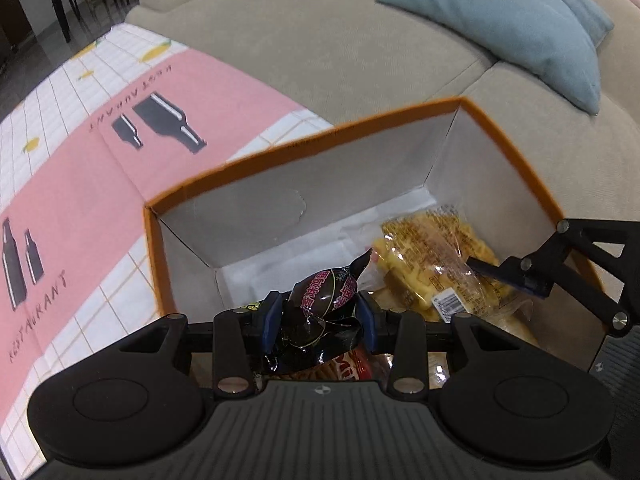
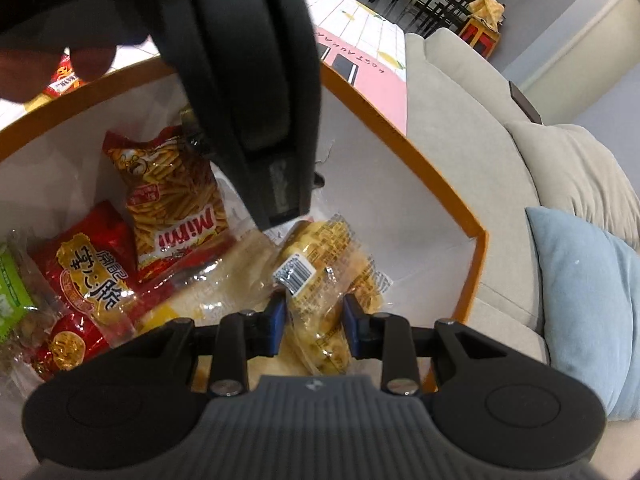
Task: Organize snacks
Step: 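Lower both bags into the orange box and open both tools, then withdraw both tools toward the red strip bag and sausage stick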
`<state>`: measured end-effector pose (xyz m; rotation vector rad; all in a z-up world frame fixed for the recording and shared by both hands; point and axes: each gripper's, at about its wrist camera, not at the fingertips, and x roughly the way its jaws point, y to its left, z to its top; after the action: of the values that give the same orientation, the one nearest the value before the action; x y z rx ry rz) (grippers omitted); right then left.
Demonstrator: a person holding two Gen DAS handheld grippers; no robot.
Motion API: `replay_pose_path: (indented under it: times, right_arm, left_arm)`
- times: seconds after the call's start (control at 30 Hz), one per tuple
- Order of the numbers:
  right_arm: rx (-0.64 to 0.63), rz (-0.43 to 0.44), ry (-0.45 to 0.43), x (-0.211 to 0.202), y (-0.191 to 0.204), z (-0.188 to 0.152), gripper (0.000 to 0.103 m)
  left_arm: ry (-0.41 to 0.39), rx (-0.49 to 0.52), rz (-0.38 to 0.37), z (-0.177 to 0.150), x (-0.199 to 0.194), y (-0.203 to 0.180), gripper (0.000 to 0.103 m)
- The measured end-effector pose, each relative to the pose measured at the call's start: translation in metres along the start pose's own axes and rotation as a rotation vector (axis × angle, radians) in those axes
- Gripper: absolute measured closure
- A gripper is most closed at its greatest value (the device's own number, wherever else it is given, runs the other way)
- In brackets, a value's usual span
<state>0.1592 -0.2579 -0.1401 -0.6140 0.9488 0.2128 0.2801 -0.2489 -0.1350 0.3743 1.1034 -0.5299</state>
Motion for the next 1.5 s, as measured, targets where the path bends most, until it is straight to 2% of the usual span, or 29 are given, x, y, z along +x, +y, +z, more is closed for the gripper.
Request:
replay_pose_path:
  times: [0.23,0.3,0.5,0.63,0.67,0.8,0.97,1.23,1.5]
  right_arm:
    - [-0.055,0.019,0.000,0.005,0.006,0.003,0.065]
    - [-0.061,0.029,0.005,0.005,0.007,0.004,0.062]
    - [-0.028,0.068,0.015,0.003,0.000,0.011,0.055]
    - [0.007,0.079,0.031,-0.002,-0.005,0.018,0.030]
    - [0.008,0.075,0.036,-0.006,-0.005,0.019,0.027]
    - [0.014,0.092,0.051,-0.021,-0.003,0.026,0.024]
    - [0.053,0.055,0.026,-0.050,-0.003,0.036,0.022]
    - [0.347,0.041,-0.099,-0.113,-0.009,0.039,0.022]
    - [0.510,-0.007,-0.209,-0.149,0.029,0.033,0.022]
  left_arm:
    - [0.026,0.024,0.005,0.000,0.004,-0.004,0.057]
    - [0.026,0.021,-0.002,0.000,0.003,-0.003,0.054]
    - [0.013,0.030,-0.002,0.000,-0.007,-0.003,0.050]
    - [-0.010,0.025,0.008,0.000,-0.019,-0.001,0.048]
    - [-0.015,0.023,0.006,-0.001,-0.024,0.000,0.048]
    - [-0.049,0.018,0.004,-0.007,-0.044,0.003,0.047]
    - [-0.122,-0.006,0.000,-0.022,-0.080,0.012,0.047]
    - [-0.244,-0.097,0.036,-0.063,-0.142,0.037,0.047]
    - [-0.335,-0.208,0.086,-0.123,-0.188,0.061,0.047]
